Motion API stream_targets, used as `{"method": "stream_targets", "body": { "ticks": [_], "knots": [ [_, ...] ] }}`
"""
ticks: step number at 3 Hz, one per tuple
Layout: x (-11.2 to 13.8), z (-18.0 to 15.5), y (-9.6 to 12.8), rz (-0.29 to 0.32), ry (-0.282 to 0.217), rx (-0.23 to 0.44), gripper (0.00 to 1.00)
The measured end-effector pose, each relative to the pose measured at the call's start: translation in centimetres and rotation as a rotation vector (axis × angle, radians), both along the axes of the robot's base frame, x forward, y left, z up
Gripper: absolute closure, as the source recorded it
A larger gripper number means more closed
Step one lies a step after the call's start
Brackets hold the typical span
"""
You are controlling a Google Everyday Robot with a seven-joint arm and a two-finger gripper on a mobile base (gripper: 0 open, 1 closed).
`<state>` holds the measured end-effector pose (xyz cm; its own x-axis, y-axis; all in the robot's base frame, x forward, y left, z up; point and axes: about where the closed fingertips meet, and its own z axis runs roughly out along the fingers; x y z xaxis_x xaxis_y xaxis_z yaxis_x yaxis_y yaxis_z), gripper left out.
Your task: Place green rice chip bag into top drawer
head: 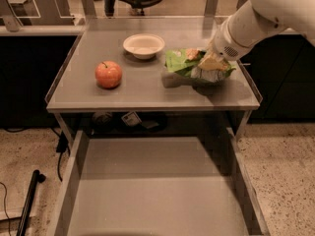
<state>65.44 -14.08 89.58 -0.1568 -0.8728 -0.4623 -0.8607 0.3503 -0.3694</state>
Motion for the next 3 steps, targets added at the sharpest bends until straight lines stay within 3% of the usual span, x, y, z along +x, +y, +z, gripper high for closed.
{"method": "stream_targets", "body": {
  "ticks": [2,3],
  "knots": [
    [-10.2,4.8,-3.3,-0.047,-0.036,0.047,1.00],
    [-15.1,5.7,-3.3,-0.042,-0.036,0.060,1.00]
  ]
}}
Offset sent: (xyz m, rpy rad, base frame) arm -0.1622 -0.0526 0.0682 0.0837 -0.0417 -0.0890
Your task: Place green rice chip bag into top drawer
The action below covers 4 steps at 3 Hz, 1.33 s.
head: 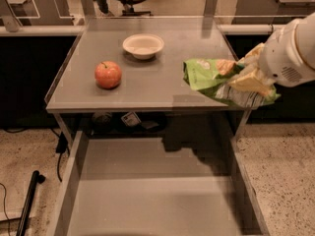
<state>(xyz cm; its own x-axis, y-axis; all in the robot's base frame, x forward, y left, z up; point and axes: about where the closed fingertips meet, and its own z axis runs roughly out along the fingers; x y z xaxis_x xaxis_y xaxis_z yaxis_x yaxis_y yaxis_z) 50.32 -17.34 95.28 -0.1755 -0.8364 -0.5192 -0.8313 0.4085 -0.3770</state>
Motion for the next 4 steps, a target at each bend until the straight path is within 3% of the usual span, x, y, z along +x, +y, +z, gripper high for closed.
{"method": "stream_targets", "body": {
  "ticks": [1,2,3,4],
  "knots": [
    [-3.8,-0.3,1.3,0.046,0.019,0.017,1.00],
    [-3.8,-0.3,1.3,0.046,0.019,0.017,1.00],
    [-4.6,-2.5,2.9,0.089,0.053,0.027,1.00],
    [-6.6,-7.4,6.0,0.144,0.143,0.068,1.00]
  ]
}}
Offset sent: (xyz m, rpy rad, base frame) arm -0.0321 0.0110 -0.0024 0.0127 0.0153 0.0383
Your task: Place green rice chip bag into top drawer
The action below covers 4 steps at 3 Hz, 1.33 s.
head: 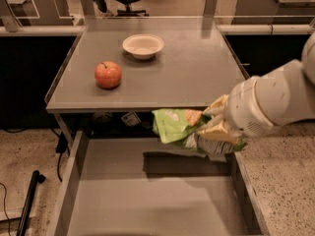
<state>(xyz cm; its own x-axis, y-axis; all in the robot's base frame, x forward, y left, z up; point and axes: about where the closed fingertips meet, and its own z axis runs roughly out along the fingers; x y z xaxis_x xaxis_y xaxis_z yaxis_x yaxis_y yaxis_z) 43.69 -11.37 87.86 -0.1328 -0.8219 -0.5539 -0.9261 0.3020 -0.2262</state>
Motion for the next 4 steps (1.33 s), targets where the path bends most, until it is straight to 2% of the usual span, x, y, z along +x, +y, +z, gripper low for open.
{"method": "stream_targets", "body": {
  "ticks": [1,2,3,4],
  "knots": [
    [-1.8,-4.2,1.9,0.033,0.074,0.025,1.00],
    [-3.8,-8.3,3.5,0.066,0.087,0.064,1.00],
    [-3.5,-11.7,4.9,0.107,0.027,0.084,1.00],
    [-2.4,-16.5,6.2,0.118,-0.028,0.081,1.00]
  ]
}}
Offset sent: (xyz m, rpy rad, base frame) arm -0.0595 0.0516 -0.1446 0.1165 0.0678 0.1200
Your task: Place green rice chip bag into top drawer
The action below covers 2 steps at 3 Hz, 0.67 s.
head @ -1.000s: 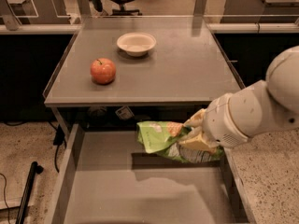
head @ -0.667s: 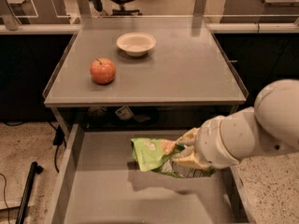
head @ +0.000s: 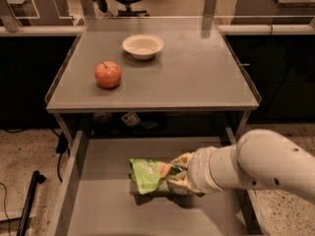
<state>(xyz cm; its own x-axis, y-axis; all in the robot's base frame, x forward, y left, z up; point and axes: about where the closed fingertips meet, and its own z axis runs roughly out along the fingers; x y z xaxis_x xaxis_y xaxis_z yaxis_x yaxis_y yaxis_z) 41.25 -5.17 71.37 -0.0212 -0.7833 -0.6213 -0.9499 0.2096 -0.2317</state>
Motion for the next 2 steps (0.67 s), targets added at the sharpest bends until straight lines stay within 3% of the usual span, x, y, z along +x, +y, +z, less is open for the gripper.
{"method": "stream_targets", "body": {
  "ticks": [2],
  "knots": [
    [2.1,-7.5,1.4,-0.010,0.060,-0.058,1.00]
  ]
}}
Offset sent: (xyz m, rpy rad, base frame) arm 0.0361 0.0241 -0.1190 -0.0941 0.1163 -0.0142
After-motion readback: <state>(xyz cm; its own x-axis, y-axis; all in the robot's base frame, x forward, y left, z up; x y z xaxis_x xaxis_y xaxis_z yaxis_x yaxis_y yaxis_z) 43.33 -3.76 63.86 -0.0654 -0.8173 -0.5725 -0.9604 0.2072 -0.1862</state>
